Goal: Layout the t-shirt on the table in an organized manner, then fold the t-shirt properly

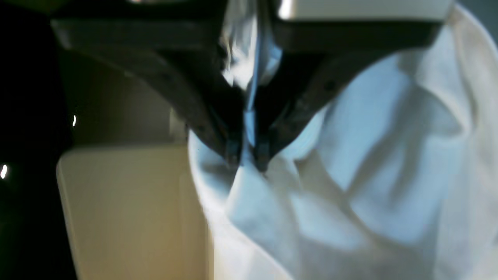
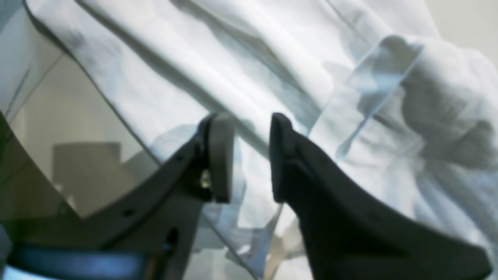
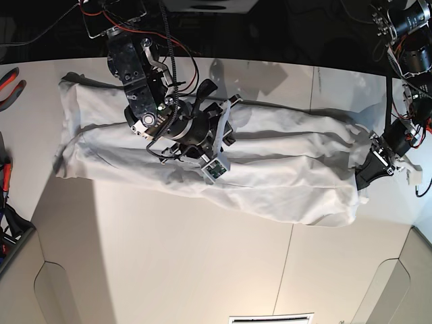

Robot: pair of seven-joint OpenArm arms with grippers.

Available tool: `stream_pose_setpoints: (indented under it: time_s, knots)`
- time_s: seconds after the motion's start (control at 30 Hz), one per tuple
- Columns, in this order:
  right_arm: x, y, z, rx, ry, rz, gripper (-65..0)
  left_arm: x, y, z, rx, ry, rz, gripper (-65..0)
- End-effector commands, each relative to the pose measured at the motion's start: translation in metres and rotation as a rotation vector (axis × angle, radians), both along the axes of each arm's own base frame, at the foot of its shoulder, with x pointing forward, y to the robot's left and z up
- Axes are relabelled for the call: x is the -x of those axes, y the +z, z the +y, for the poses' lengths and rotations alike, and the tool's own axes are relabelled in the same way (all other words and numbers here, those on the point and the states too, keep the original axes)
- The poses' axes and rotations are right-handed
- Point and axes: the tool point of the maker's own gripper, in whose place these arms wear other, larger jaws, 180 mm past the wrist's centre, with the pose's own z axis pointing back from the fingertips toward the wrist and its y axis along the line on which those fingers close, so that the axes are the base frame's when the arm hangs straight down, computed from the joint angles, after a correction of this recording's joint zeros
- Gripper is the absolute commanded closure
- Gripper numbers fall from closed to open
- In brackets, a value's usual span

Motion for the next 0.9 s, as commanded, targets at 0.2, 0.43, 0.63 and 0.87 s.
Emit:
stream_pose_setpoints:
  time_s: [0.2,0.43,0.63,0.87]
  knots:
    - [-0.015,0.029,0.005,-0.041,-0.008,-0.076,0.0,-0.008,0.02,-0.003,-0.024,-0.047,-0.065,0.0]
    - [-0.046,0.094,-0.039,0.078,-0.204,-0.276,0.0,-0.015,0.039,-0.006,-0.067,-0.07,-0.124,0.0]
    - [-0.035,0.089,-0.094,0.234,-0.351,-0.287,0.0,-0.017,0.042,-0.017,-0.089,-0.12,-0.133,0.0]
    - [-0.011,0.033,-0.163,0.319,-0.472,-0.17,0.0,-0.017,0.038,-0.038,-0.098,-0.195,-0.119,0.0]
